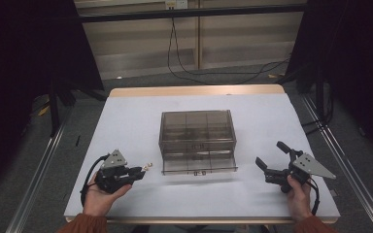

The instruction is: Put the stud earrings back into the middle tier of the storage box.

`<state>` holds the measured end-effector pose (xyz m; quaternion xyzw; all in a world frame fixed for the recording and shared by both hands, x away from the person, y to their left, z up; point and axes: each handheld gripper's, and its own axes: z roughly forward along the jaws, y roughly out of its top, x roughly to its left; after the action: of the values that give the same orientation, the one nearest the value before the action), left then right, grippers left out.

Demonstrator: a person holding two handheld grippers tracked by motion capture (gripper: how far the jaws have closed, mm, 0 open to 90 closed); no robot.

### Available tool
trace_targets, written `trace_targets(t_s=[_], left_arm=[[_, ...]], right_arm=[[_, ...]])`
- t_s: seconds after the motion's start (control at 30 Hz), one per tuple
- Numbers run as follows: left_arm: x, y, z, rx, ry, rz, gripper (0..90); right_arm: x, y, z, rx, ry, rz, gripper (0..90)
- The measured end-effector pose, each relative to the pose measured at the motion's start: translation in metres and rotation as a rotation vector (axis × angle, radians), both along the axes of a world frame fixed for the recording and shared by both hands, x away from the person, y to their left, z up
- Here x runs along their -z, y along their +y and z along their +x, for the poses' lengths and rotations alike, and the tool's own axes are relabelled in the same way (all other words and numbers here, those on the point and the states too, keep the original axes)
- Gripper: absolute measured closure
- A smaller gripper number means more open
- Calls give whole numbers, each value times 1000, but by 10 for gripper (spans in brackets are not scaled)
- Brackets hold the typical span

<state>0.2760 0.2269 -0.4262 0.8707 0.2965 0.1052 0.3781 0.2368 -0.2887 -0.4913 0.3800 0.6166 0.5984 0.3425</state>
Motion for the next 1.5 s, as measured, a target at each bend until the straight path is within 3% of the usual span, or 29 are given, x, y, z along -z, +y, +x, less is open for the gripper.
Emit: trace_targets(t_s=[0.33,0.43,0.67,0.8,0.97,1.1,1.33,1.5], left_arm=[[-5,-13,22,23,65,103,782],[-6,-12,26,26,83,102,795],[-1,-16,41,49,155,178,812],[1,-17,48,50,186,191,829],[4,-23,56,78,230,271,818],[5,-23,61,56,236,275,817],[2,-24,68,91,272,306,799],[4,-25,70,108,276,320,797]], right_arm=[[0,1,0,-3,-1,-7,25],[0,1,0,-3,-1,-7,25],[0,1,0,-3,-1,-6,25],[0,1,0,-2,1,-5,25],[0,1,0,-4,-1,-7,26],[0,1,0,-5,-3,-8,27],[0,1,0,-3,-1,-7,27],[0,1,0,-5,-1,-6,27]])
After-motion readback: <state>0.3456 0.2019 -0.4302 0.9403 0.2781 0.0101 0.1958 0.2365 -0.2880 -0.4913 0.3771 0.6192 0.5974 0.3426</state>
